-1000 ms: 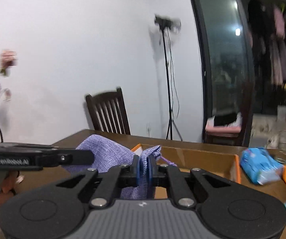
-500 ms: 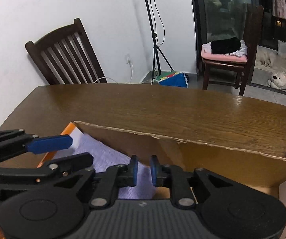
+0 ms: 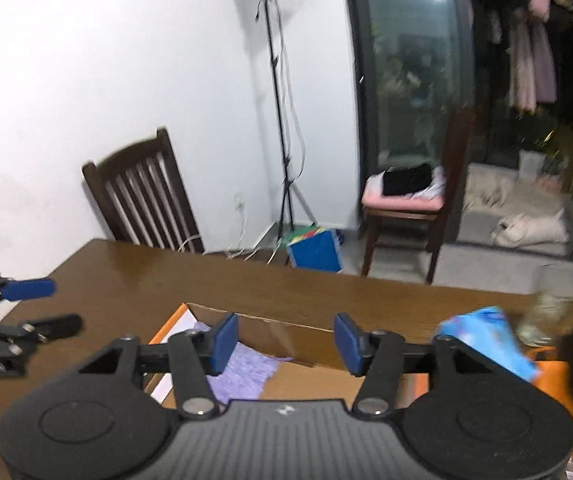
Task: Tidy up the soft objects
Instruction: 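Carry the purple pouch into the cardboard box and open the right gripper, then grasp the yellow plush sheep with both grippers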
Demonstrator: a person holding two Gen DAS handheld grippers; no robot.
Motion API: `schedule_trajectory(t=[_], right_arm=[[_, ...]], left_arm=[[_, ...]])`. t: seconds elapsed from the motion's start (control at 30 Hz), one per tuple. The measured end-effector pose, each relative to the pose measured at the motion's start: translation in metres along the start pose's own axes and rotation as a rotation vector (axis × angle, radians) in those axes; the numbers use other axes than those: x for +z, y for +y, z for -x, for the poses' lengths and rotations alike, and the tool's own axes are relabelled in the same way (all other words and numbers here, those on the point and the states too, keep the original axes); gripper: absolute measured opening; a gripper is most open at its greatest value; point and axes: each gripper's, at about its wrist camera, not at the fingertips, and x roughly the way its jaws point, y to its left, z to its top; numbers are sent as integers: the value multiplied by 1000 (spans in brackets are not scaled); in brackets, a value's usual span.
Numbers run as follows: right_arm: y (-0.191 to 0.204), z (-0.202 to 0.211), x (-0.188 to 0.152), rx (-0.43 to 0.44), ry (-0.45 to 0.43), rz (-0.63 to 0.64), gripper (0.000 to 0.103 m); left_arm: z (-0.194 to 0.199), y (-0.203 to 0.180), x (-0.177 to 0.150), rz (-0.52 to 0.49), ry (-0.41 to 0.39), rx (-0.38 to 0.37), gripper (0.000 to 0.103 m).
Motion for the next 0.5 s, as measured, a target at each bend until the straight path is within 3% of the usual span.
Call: schedule_trajectory(t=[0.2,0.3,0.5], right_arm=[[0,101,-48,8,-76,22,57],[10,141,-93,26,-123,67,69],[39,197,-183,112,-190,80,70]], left_arm=[[79,-19,-33,18,-66,7,90],[123,-32,-72,24,-144,-23,97],[182,-57,-155,81,-201,-104,97]])
